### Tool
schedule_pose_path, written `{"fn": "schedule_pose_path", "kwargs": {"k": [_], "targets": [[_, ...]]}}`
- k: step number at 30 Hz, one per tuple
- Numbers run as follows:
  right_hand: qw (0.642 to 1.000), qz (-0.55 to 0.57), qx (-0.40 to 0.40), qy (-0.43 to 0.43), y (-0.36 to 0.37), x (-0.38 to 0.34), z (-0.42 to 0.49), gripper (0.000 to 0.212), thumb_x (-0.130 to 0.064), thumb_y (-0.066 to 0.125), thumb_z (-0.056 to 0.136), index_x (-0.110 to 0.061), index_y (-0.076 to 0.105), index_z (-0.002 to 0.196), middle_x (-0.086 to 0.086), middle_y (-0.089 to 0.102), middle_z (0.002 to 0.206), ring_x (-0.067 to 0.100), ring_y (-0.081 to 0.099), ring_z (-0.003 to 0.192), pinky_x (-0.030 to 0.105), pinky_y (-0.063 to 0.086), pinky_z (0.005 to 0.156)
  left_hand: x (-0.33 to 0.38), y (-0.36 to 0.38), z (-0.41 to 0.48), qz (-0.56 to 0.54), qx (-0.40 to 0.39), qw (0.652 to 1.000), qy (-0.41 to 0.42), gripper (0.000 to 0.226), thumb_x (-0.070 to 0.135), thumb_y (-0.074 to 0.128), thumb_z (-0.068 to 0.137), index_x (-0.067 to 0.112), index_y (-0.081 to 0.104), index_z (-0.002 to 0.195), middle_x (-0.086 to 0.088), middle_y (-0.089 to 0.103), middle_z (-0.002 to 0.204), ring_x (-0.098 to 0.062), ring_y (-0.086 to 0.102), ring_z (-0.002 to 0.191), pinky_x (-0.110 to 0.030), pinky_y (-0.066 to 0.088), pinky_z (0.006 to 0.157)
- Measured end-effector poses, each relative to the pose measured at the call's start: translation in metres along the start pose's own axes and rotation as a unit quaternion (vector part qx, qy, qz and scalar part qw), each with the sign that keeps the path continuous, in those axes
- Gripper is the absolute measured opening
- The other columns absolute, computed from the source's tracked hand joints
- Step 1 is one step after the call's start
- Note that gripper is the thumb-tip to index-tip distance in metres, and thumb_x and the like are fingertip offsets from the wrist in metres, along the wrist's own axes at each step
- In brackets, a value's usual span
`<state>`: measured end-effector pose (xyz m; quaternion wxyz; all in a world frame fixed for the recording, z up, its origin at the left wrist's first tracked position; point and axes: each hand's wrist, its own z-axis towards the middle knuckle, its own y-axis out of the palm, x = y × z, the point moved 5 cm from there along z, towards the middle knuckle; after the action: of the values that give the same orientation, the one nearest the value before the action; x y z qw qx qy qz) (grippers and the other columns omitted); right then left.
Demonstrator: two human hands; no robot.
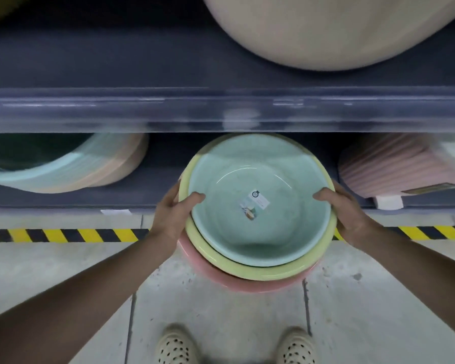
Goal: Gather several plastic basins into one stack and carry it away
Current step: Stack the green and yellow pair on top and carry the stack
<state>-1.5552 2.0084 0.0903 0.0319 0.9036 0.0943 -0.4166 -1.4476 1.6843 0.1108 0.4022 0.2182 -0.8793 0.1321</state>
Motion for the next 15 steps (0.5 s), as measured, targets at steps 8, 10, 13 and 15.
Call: {"fn": "schedule_pose_path", "kwargs": {"k": [8, 10, 13, 15], "targets": [[0.998, 0.010, 0.069, 0.009, 0.007, -0.025, 0.070, 0.041, -0.025, 0.070, 0.057, -0.015, 0.073, 0.097, 0.014, 0.072, 0.097, 0.028, 0.067, 0.081, 0.039, 0.051, 0.074, 0.034, 0.014, 0.064, 0.044, 0.047, 0.998, 0.021, 0.014, 0.026, 0.077, 0.075, 0.020, 0.068, 0.084, 0.000, 0.073, 0.079, -0.023, 0.069, 0.077, -0.036, 0.056, 0.078], [0.996, 0.017, 0.086, -0.001, 0.006, -0.033, 0.086, 0.050, -0.026, 0.075, 0.049, -0.008, 0.075, 0.095, 0.015, 0.070, 0.094, 0.029, 0.066, 0.084, 0.039, 0.049, 0.075, 0.043, 0.020, 0.076, 0.045, 0.056, 0.997, 0.019, 0.017, 0.029, 0.077, 0.075, 0.021, 0.062, 0.079, 0.000, 0.070, 0.080, -0.022, 0.067, 0.078, -0.036, 0.053, 0.079], [0.994, 0.031, 0.101, -0.036, 0.006, -0.046, 0.107, 0.054, -0.028, 0.077, 0.048, -0.008, 0.074, 0.099, 0.013, 0.072, 0.094, 0.029, 0.068, 0.082, 0.036, 0.052, 0.073, 0.053, 0.031, 0.091, 0.022, 0.061, 0.997, 0.046, 0.010, 0.024, 0.075, 0.080, 0.025, 0.065, 0.078, 0.004, 0.069, 0.080, -0.019, 0.066, 0.078, -0.034, 0.052, 0.080], [0.991, 0.035, 0.114, -0.058, 0.008, -0.055, 0.118, 0.038, -0.027, 0.077, 0.056, -0.016, 0.071, 0.092, 0.006, 0.071, 0.090, 0.025, 0.067, 0.081, 0.031, 0.053, 0.069, 0.051, 0.034, 0.104, 0.021, 0.055, 0.996, 0.060, 0.008, 0.022, 0.074, 0.081, 0.026, 0.067, 0.080, 0.004, 0.070, 0.081, -0.022, 0.067, 0.081, -0.036, 0.053, 0.081]]}}
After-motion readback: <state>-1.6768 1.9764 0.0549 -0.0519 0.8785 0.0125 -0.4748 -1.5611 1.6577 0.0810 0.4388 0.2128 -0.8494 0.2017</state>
